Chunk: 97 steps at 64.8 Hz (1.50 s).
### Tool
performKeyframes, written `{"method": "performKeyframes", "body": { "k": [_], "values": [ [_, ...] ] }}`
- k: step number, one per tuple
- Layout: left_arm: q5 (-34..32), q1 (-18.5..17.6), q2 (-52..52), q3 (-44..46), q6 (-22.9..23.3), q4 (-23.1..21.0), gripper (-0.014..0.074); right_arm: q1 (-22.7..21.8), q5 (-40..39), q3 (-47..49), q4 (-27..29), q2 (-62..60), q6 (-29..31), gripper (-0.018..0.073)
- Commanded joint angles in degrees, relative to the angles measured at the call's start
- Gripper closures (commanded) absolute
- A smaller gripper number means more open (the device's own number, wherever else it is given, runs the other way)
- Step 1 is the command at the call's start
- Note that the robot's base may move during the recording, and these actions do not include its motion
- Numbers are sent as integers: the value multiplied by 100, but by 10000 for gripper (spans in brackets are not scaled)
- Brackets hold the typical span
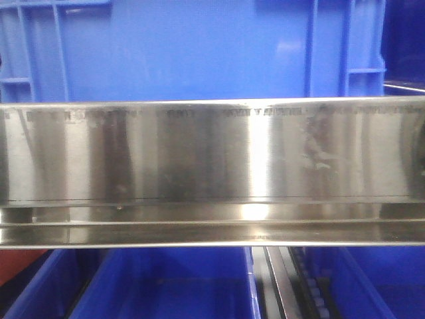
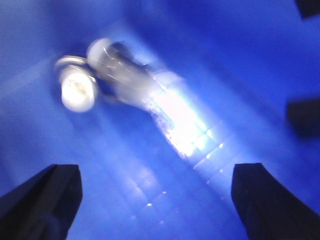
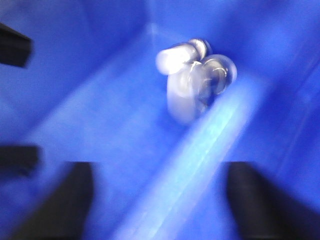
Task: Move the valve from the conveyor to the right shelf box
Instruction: 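Raise both empty grippers out of the blue bins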
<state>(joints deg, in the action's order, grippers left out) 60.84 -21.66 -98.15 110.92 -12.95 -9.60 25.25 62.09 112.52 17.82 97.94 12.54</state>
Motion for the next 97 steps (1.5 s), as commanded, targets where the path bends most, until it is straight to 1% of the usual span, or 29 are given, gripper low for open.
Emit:
{"method": "performKeyframes", "body": {
  "k": [1,5,6,7,13,14,18,21,23,27,31,37,41,46,50,58,66,73,81,90,97],
  "values": [
    [-13,-27,366,66,-2,108,160,-10,-122,59,7,-336,57,389],
    [1,-27,582,66,-2,223,239,-20,-122,59,-62,-525,57,500],
    [13,-27,631,66,-2,249,265,-20,-122,59,-85,-594,57,540],
    [25,-27,680,66,-2,279,305,-20,-122,59,-118,-614,57,566],
    [89,-27,979,66,29,463,486,-20,-127,59,-262,-881,57,701],
    [89,-27,1023,66,72,498,532,-20,-127,49,-270,-924,57,726],
    [143,-27,1217,66,324,735,643,-20,-199,-15,-375,-1121,44,715],
    [228,-27,1334,66,454,905,707,-20,-305,-115,-486,-1285,-36,715],
    [289,-27,1409,52,548,1100,708,-20,-391,-229,-562,-1387,-111,715],
    [454,-27,1601,-13,970,1505,708,-20,-619,-490,-738,-1641,-228,715],
    [492,-27,1791,-223,1219,1764,708,-20,-862,-876,-964,-1930,-361,715],
    [130,-27,2276,-819,1440,1959,708,-20,-1282,-1594,-1026,-2390,-410,715],
    [-395,-27,2676,-1447,1656,2041,708,-20,-1619,-2189,-1026,-2724,-410,715],
    [-1036,-27,3218,-2189,1792,2050,708,-20,-2152,-2882,-1026,-3164,-410,715],
    [-1659,-27,3681,-2966,1860,2050,708,-20,-2555,-3452,-1036,-3597,-410,715],
    [-2725,-27,4623,-4326,1858,2050,708,-20,-3186,-4558,-1036,-4365,-410,715],
    [-3655,-27,5559,-5725,1858,2017,708,-20,-3683,-5670,-1036,-5177,-410,715],
    [-4425,-27,6329,-6758,1858,1888,708,-20,-3904,-6578,-1036,-5871,-410,715],
    [-4830,-27,7083,-7674,1858,1841,708,-10,-3968,-7421,-1036,-6557,-410,715],
    [-4872,-27,7675,-8398,1858,1841,708,-10,-4166,-8259,-1036,-7243,-410,715],
    [-4919,-27,7987,-8781,1858,1831,708,-10,-4371,-8806,-1036,-7699,-410,715]
  ]
}}
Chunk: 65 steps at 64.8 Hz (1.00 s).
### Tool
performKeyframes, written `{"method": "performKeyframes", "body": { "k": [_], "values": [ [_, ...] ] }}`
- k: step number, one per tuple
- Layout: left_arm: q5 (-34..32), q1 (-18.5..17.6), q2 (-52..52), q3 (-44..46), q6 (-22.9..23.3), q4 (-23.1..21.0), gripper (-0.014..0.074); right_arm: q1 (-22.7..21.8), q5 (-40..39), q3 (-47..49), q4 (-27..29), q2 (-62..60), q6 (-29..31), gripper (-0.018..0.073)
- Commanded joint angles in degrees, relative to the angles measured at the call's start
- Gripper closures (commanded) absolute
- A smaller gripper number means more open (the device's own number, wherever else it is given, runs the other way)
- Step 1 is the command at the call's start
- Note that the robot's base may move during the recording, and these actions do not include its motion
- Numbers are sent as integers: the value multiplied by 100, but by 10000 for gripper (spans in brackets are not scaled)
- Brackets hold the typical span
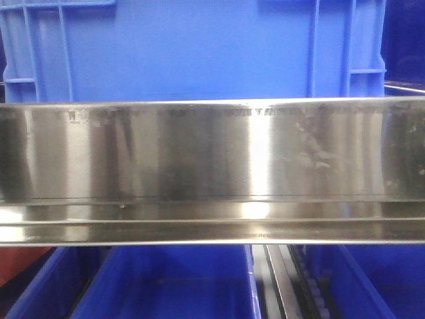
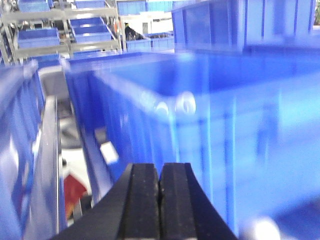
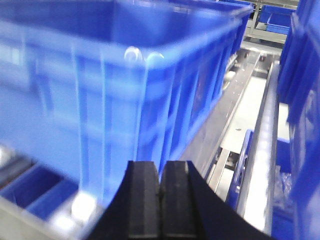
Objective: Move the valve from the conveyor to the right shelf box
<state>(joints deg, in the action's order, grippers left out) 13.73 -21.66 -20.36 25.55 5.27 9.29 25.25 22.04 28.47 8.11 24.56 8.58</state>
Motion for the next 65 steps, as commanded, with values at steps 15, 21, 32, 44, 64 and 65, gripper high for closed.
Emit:
{"method": "performKeyframes", "body": {
  "k": [15,21,32,44,64,65],
  "values": [
    [-295,-27,337,-655,37,-58,708,-10,-674,-1032,-65,-857,-14,715],
    [-295,-27,337,-669,37,-58,708,-10,-841,-1042,-65,-857,-14,715],
    [-285,-27,337,-670,37,-58,708,-10,-884,-1042,-65,-857,-14,715],
    [-297,-27,337,-670,37,-58,708,-10,-884,-1042,-65,-857,-14,715],
    [-297,-27,337,-670,37,-58,708,-10,-884,-1042,-65,-857,-14,715],
    [-309,-27,337,-670,37,-58,708,-10,-884,-1042,-65,-857,-14,715]
  ]
}}
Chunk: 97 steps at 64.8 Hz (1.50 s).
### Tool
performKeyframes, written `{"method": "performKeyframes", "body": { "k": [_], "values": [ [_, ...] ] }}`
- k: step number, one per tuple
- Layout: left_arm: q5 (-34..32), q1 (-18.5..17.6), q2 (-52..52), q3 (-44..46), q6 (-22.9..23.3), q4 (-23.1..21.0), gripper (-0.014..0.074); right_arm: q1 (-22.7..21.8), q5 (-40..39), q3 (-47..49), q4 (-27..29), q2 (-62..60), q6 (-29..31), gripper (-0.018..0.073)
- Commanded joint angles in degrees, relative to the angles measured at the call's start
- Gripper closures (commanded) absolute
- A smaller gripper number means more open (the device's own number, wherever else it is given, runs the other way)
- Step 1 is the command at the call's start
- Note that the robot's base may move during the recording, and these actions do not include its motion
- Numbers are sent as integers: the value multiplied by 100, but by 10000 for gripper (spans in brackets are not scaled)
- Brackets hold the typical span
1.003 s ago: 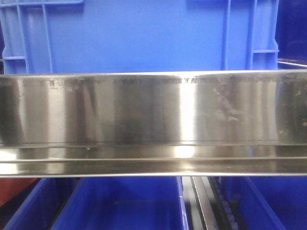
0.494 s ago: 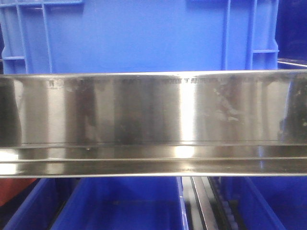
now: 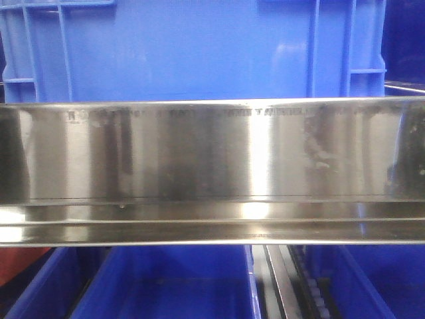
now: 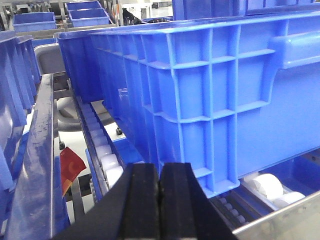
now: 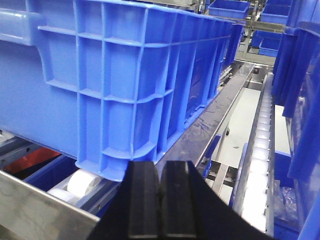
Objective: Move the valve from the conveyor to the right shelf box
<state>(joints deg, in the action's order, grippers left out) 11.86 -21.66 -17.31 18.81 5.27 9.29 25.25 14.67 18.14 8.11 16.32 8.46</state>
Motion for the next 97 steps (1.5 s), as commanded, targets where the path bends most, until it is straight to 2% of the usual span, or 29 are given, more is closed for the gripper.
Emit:
{"method": "performKeyframes", "body": {
  "k": [1,4,8,20,41,48,52,55,58,97],
  "values": [
    [-133,-27,33,5,37,-58,708,-10,-147,-9,-65,-33,-3,715],
    [-134,-27,33,-22,37,-82,708,-10,-147,-9,-65,-33,-3,715],
    [-79,-13,33,-51,18,-544,708,-10,-147,-9,-65,-33,-3,715],
    [-309,456,329,-266,-798,-1050,708,-10,-147,-9,-65,-33,-3,715],
    [-568,1727,1562,-1305,-826,-1161,708,-10,-147,-9,-65,-33,-3,715],
    [-625,2007,1731,-1631,-826,-1185,708,-10,-147,-9,-65,-33,-3,715],
    [-983,2121,1731,-1881,-826,-1212,708,-10,-147,-9,-65,-33,-3,715],
    [-1310,2166,1731,-1881,-826,-1236,708,-10,-164,-9,-65,-33,-3,715],
    [-1049,2199,1731,-1881,-826,-1236,708,-10,-173,-9,-65,-33,-3,715],
    [-1151,2197,1731,-1881,-826,-1236,708,-10,-184,-9,-65,-33,-3,715]
  ]
}}
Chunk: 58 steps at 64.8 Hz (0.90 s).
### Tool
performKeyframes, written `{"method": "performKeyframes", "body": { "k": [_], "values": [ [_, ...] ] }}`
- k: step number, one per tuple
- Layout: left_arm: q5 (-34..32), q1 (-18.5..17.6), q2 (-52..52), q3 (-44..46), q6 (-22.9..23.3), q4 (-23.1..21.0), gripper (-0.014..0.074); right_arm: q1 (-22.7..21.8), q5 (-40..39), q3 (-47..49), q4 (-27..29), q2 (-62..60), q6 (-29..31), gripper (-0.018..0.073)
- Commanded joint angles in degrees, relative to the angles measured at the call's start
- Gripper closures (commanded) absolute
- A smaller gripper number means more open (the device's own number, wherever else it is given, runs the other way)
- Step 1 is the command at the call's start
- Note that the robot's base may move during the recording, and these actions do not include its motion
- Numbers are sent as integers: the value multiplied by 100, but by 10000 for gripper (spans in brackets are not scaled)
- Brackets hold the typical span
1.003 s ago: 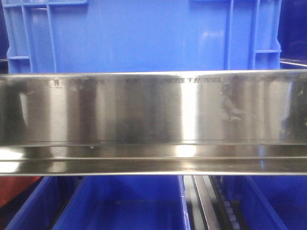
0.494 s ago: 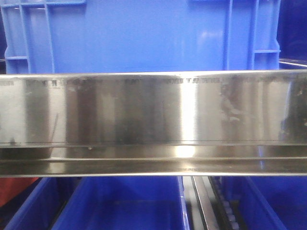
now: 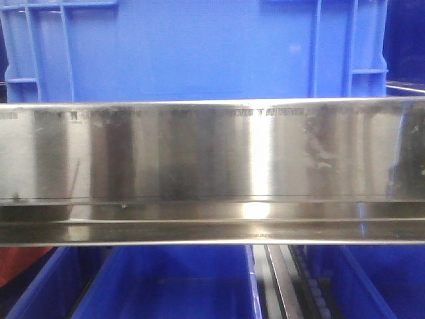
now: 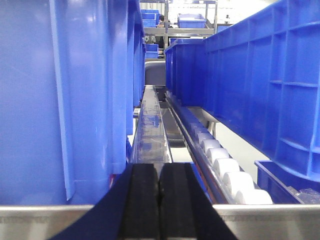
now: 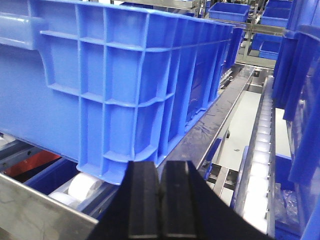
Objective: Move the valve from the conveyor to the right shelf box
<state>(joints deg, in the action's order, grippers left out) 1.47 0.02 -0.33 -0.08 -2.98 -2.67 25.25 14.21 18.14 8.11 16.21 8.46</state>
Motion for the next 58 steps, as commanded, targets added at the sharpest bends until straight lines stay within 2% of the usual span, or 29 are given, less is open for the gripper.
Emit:
{"method": "performKeyframes", "body": {
  "k": [1,31,40,47,58],
  "values": [
    [-112,29,33,8,-2,-40,708,-10,-138,-9,-65,-22,-3,715],
    [-112,29,33,8,-2,-40,708,-95,-215,-9,-11,-59,-3,715],
    [-112,29,33,8,-2,-40,708,-723,-364,-61,-11,-277,-3,715],
    [-112,29,33,8,-2,-40,708,-1398,-364,-229,-11,-578,-3,715],
    [-112,29,33,8,-2,-40,708,-2099,-364,-666,24,-1074,-3,715]
  ]
}}
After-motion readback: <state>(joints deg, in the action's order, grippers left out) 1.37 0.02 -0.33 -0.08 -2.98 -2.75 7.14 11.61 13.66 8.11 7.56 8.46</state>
